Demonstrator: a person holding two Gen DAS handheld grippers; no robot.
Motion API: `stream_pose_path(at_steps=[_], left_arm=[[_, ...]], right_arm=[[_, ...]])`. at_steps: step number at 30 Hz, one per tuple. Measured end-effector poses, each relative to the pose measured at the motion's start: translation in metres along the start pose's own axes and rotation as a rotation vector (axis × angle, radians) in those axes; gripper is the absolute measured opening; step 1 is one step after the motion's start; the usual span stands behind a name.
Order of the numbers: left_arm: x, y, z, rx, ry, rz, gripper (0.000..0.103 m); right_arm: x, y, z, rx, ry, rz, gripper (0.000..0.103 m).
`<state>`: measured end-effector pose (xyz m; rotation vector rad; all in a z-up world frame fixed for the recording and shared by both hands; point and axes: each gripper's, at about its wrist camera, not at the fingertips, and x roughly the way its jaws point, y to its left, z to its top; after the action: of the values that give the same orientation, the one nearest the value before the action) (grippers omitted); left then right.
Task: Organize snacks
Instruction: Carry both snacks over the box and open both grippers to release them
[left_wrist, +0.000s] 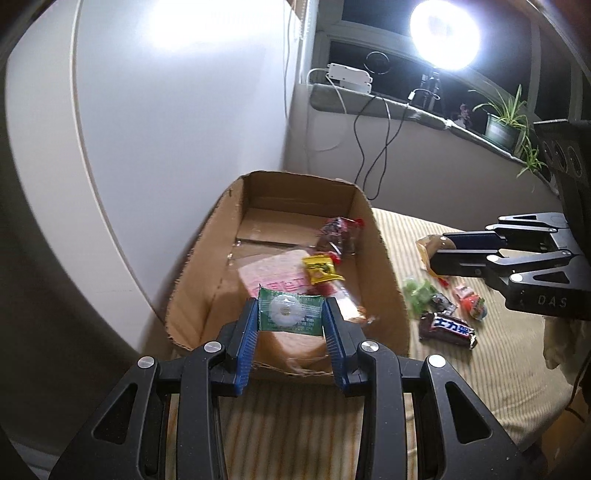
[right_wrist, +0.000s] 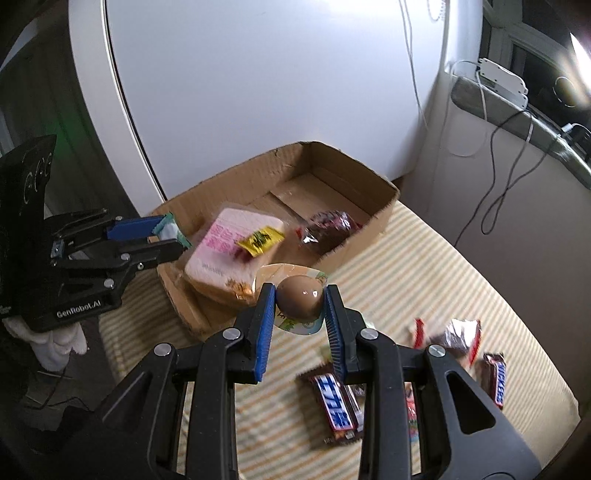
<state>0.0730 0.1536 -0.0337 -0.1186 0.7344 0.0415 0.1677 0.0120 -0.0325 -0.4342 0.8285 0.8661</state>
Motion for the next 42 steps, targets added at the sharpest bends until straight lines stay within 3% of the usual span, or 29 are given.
stream_pose_path(at_steps=[16,33,37,39,41,42], left_arm=[[0.018,0.014,0.004,-0.011,0.026,0.016,0.033],[0.025,0.012,0.008,-0.007,0.037,0.03,0.034],[0.024,0.012,0.009,-0.008,0.036,0.037,0.039],[0.023,0.011,0.008,-0.007,0.035,0.038,0.042],[0.022,0.01,0.008,-0.006,0.032,0.041,0.053],[0.021,0.01,0.008,-0.006,0.029,0.042,0.055]], right_arm=[[0.049,0.006,0.024,-0.016,0.055,0.031,0.028],[0.057,0.003,0.025,-0.022,0.057,0.043,0.029],[0.053,0.002,0.025,-0.023,0.047,0.032,0.053],[0.049,0.001,0.024,-0.02,0.038,0.026,0.059],[0.046,0.0,0.024,-0.015,0.032,0.022,0.071],[0.045,-0.001,0.024,-0.011,0.029,0.019,0.071]])
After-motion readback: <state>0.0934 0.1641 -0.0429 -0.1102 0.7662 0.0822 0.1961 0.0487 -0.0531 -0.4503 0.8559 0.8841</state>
